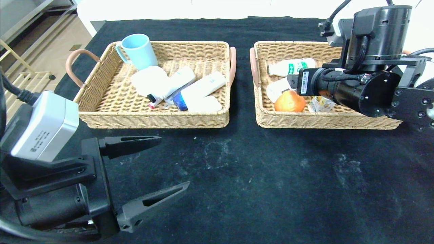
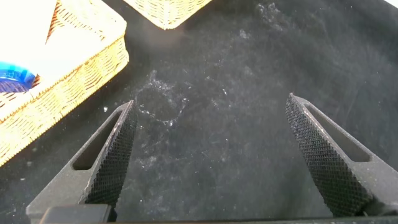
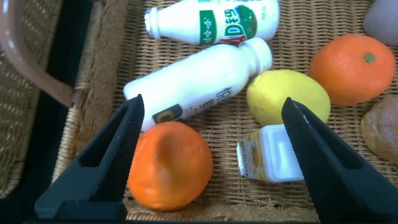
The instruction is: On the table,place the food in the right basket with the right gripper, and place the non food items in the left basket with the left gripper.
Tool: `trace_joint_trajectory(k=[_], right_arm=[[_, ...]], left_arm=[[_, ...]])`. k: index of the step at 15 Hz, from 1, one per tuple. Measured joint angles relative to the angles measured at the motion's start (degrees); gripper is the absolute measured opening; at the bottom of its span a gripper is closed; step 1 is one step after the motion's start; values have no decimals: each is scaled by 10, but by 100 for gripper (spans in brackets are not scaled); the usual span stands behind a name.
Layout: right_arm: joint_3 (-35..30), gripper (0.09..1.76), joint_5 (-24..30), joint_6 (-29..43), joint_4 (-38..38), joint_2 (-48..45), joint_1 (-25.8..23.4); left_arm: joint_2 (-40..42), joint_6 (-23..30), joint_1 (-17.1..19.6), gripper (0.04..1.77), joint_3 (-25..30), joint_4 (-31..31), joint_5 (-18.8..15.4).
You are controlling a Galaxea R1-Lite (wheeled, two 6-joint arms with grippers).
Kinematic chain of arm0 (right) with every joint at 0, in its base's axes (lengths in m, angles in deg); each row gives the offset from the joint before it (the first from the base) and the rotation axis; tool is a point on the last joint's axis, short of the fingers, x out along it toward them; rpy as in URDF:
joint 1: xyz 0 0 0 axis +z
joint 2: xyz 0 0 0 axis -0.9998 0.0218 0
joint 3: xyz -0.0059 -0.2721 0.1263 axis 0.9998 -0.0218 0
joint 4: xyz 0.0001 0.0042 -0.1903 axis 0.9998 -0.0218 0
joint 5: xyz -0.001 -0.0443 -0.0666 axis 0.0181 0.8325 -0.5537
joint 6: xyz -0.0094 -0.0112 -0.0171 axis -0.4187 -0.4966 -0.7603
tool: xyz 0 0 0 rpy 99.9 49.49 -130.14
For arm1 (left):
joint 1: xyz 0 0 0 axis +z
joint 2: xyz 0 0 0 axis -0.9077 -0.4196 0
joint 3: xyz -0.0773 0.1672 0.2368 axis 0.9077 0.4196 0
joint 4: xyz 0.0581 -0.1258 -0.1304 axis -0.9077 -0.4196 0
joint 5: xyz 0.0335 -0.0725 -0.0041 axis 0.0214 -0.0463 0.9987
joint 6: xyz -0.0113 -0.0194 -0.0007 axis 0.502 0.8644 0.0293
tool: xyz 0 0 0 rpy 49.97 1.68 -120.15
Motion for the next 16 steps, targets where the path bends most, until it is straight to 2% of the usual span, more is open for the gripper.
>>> trace_joint_trajectory(k=[5,12,16], right_arm=[[-25,166,0,-9,-4,-31,18],[-137,169,58,-60,-7,-141,34],[-233,170,109,-75,-28,-236,40]], left_arm=[[0,3,0,172,-5,-2,2],[0,3,4,172,-13,-4,20],[0,3,4,172,-25,-5,64]])
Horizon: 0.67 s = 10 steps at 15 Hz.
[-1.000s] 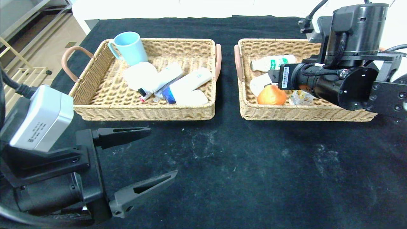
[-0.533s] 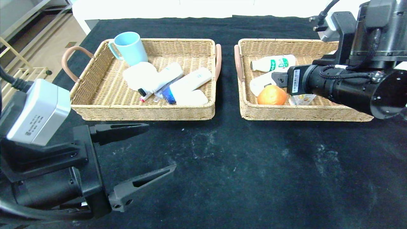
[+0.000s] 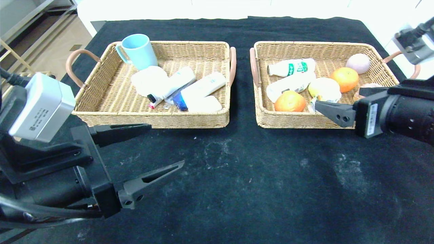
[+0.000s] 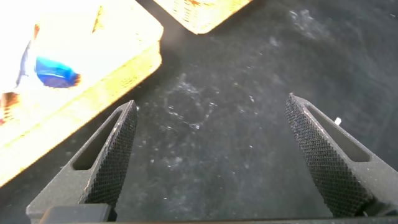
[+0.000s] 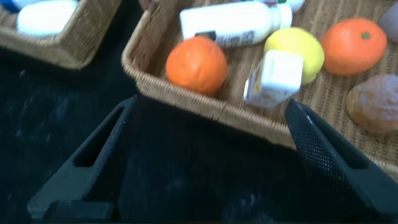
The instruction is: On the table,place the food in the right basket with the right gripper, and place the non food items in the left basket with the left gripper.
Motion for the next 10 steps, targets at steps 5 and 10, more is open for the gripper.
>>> trace_joint_trajectory(k=[5,10], right_arm=[[-90,170,65,-1,-77,-146,-5],[-139,170,85,1,-168,-293,-26]], left_arm=[[20,-1,14,172,-3,-10,47],[129,-4,19,172,-20,-196,101]])
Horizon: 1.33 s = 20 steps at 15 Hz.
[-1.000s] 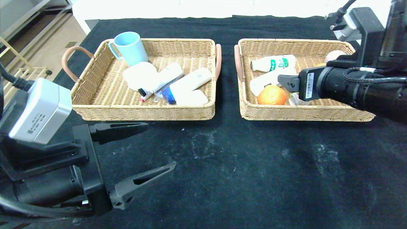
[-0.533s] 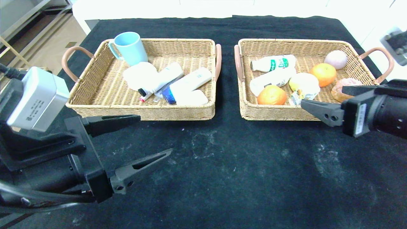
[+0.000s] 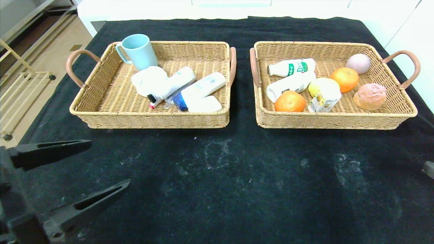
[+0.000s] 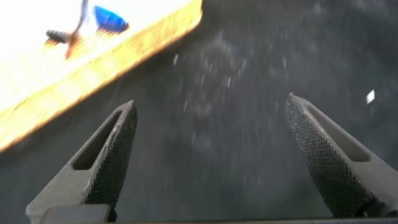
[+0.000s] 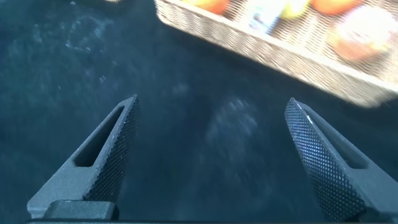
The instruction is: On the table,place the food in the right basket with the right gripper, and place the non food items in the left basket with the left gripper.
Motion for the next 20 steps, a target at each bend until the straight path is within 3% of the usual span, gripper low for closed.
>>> trace_joint_trajectory(k=[3,7,11,15,20], right_arm=[[-8,170,37,0,-65,-74,-29],[15,170,154,-2,-211,-167,-86],[90,170,241,-26,-346,-235,-158],[100,170,286,-3,-414,-306,-243],[128,170,305,17,-422,-333,-306]], left_arm=[[98,-2,26,172,-28,-123,6],[208,-4,72,172,-44,-235,5],[277,-20,129,172,-64,-284,-18],[331,-21,185,172,-89,-365,-83],[370,-21,229,172,-109,-389,-101]])
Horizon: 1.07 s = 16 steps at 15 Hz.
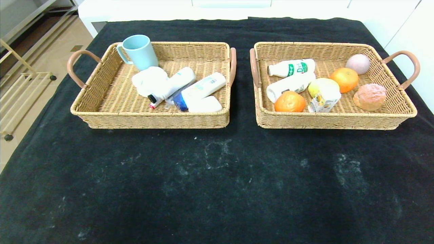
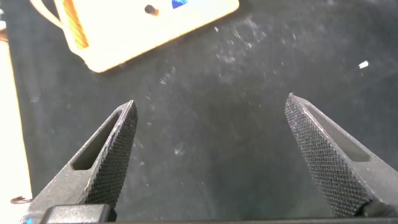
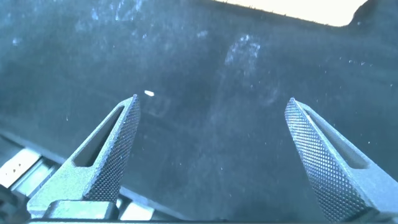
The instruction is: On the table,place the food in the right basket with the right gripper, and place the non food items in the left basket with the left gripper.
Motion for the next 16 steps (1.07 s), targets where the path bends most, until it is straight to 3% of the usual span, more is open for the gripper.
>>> trace_joint_trajectory(k=[4,13,16], right_arm=[[-56,170,7,1,-3,-39,-15],[-135,170,2,3,11,-99,-14],[-166,170,4,3,34,-124,-14]], left_arm=[[14,7,5,172,5,-71,-11],[41,2,41,172,-5,-78,-37],[81,4,48,172,46,-64,-69]])
